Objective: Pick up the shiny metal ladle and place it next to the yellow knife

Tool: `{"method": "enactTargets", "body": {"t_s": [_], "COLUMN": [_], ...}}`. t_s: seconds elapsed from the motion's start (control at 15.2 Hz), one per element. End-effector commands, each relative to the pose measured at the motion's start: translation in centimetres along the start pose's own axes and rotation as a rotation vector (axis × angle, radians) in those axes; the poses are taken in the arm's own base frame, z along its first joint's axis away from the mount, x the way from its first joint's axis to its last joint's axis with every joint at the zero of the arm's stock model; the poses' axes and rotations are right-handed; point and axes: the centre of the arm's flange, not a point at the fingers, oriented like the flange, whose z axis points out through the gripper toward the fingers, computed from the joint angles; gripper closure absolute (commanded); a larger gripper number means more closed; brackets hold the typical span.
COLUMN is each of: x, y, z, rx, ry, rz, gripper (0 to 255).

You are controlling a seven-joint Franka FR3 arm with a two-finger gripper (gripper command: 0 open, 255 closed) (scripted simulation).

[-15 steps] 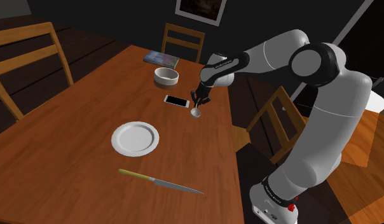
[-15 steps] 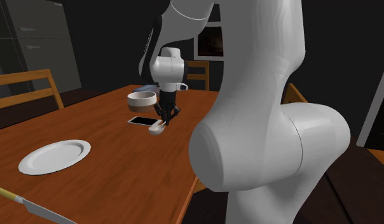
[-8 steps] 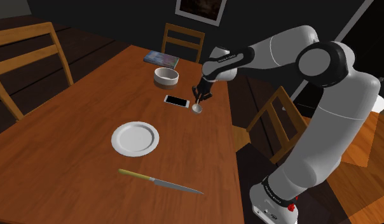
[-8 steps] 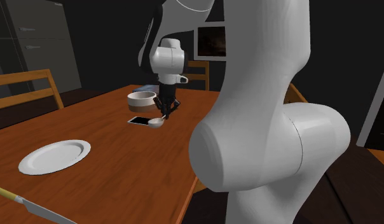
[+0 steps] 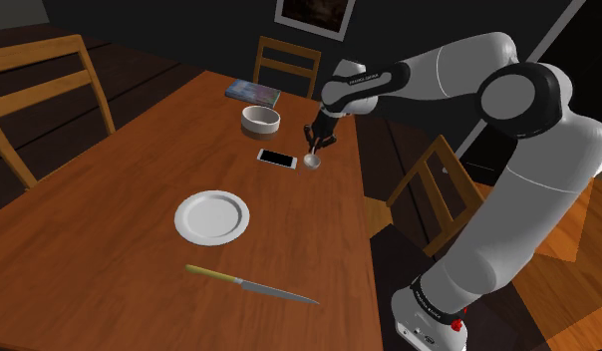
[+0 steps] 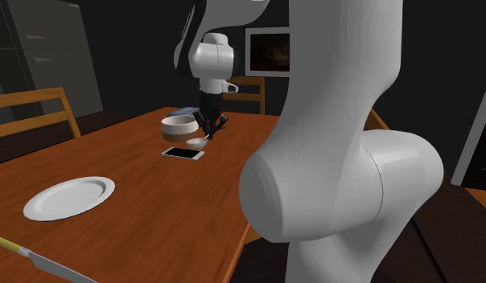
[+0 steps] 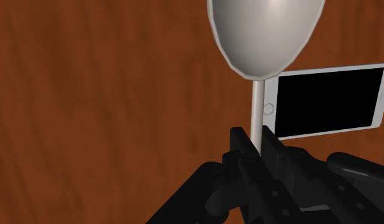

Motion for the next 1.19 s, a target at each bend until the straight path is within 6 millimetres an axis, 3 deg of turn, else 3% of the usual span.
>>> {"method": "enactTargets", "body": {"t_s": [0.0,0.46,1.12], "x": [-0.2,-0.3,-12.6], "y": [-0.2,-0.6,-5.2], "z": [-1.0,-4.4,-3.6], "rx": [0.0,0.0,0.0], "ry": [0.0,0.0,0.0], "rz": [0.0,0.0,0.0], "gripper": [255,255,255]}}
